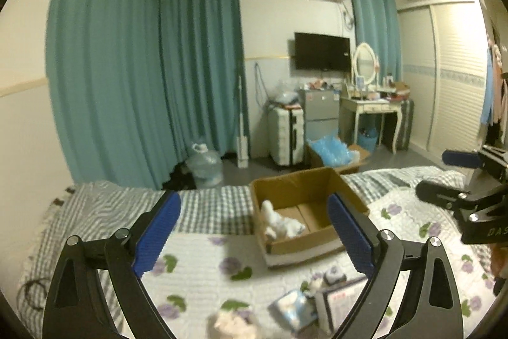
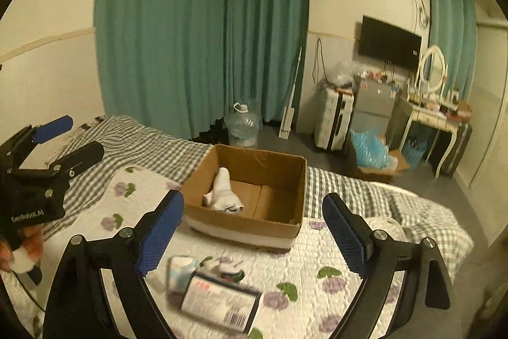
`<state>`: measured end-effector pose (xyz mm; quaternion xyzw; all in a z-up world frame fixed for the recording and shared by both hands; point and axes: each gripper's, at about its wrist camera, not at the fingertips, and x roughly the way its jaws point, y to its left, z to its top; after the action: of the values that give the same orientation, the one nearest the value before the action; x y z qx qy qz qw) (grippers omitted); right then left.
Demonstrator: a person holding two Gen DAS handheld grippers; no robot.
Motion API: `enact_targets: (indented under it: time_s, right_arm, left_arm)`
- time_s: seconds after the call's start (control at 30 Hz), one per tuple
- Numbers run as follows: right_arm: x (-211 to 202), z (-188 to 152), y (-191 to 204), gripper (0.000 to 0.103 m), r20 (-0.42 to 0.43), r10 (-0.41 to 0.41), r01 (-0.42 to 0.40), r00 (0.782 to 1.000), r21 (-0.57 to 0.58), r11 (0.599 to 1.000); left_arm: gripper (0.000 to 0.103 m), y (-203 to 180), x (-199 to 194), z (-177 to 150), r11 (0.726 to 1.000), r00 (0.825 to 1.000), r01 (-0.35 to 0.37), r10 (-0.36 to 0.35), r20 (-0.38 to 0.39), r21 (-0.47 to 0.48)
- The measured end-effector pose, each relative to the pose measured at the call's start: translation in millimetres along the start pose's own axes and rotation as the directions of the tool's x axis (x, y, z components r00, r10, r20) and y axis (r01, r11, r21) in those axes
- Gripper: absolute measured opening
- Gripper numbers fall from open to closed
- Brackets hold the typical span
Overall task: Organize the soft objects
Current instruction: 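Grasp the cream lace cloth with the left tool while the right tool grasps the tissue package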
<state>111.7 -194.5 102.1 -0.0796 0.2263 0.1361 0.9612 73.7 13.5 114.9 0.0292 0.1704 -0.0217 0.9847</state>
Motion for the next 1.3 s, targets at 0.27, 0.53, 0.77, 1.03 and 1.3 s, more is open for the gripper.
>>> enact_targets:
  time_s: [0.27, 0.53, 0.77, 1.03, 1.3]
  right_arm:
    - [-23, -41, 50, 0.089, -0.062, 0.038, -0.042, 0.997, -0.056, 0.998]
    - [58, -130, 79, 0.089, -0.257, 0.002, -0.024, 0.966, -0.085, 0.996]
    - [128, -186, 86, 0.091, -0.404, 0.006, -0.043, 0.915, -0.082, 0.996]
    - [144, -201, 86, 0.091, -0.386, -0.04, -0.008, 0.921, -0.12, 0.993]
    - [133, -195, 67, 0.057, -0.318, -0.028, 0.016, 0.948, -0.038, 0.999]
  left_arm:
    - [0.095, 7, -10, -68, 0.999, 0.995, -0.001, 0.004, -0.099, 0.038]
    - [0.094, 13, 49, -157, 1.0, 0.959, -0.018, 0.015, -0.282, -0.007]
    - [0.094, 10, 72, -198, 1.0, 0.928, -0.008, 0.015, -0.372, 0.019]
    - [0.087, 26, 98, -220, 0.997, 0.893, -0.002, -0.03, -0.448, -0.071]
    - [0.043, 30, 104, -224, 0.993, 0.873, 0.012, -0.066, -0.482, -0.114]
